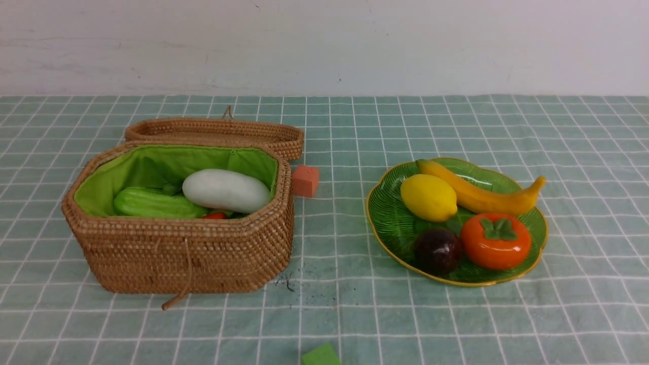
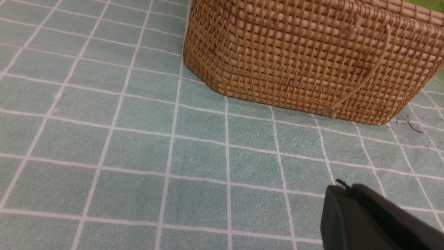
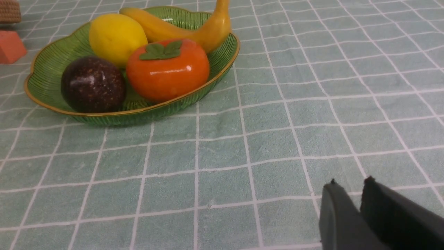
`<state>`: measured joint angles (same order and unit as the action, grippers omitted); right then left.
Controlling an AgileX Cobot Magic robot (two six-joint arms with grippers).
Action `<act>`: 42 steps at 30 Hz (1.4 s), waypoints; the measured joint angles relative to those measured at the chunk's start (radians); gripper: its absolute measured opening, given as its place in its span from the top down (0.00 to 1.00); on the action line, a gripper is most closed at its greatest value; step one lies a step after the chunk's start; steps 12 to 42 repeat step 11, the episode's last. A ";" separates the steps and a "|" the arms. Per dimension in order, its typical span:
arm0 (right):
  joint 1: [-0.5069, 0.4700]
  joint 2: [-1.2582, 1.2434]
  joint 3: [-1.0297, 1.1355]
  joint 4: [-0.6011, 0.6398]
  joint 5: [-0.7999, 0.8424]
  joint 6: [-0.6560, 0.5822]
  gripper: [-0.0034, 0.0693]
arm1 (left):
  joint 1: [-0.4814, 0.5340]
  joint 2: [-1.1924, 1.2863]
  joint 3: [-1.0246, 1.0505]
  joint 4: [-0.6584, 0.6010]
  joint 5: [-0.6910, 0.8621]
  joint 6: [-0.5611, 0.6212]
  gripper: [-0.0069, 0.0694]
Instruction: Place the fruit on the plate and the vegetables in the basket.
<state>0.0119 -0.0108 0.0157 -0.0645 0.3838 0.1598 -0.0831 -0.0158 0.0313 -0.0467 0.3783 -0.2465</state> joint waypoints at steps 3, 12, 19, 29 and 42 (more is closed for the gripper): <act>0.000 0.000 0.000 0.000 0.000 0.000 0.79 | 0.000 0.000 0.000 0.000 0.000 0.000 0.93; 0.000 0.000 0.000 0.000 0.000 0.000 0.78 | 0.000 0.000 0.000 0.000 0.000 0.000 0.93; 0.000 0.000 0.000 0.000 0.000 0.000 0.78 | 0.000 0.000 0.000 0.000 0.000 0.000 0.93; 0.000 0.000 0.000 0.000 0.000 0.000 0.78 | 0.000 0.000 0.000 0.000 0.000 0.000 0.93; 0.000 0.000 0.000 0.000 0.000 0.000 0.78 | 0.000 0.000 0.000 0.000 0.000 0.000 0.93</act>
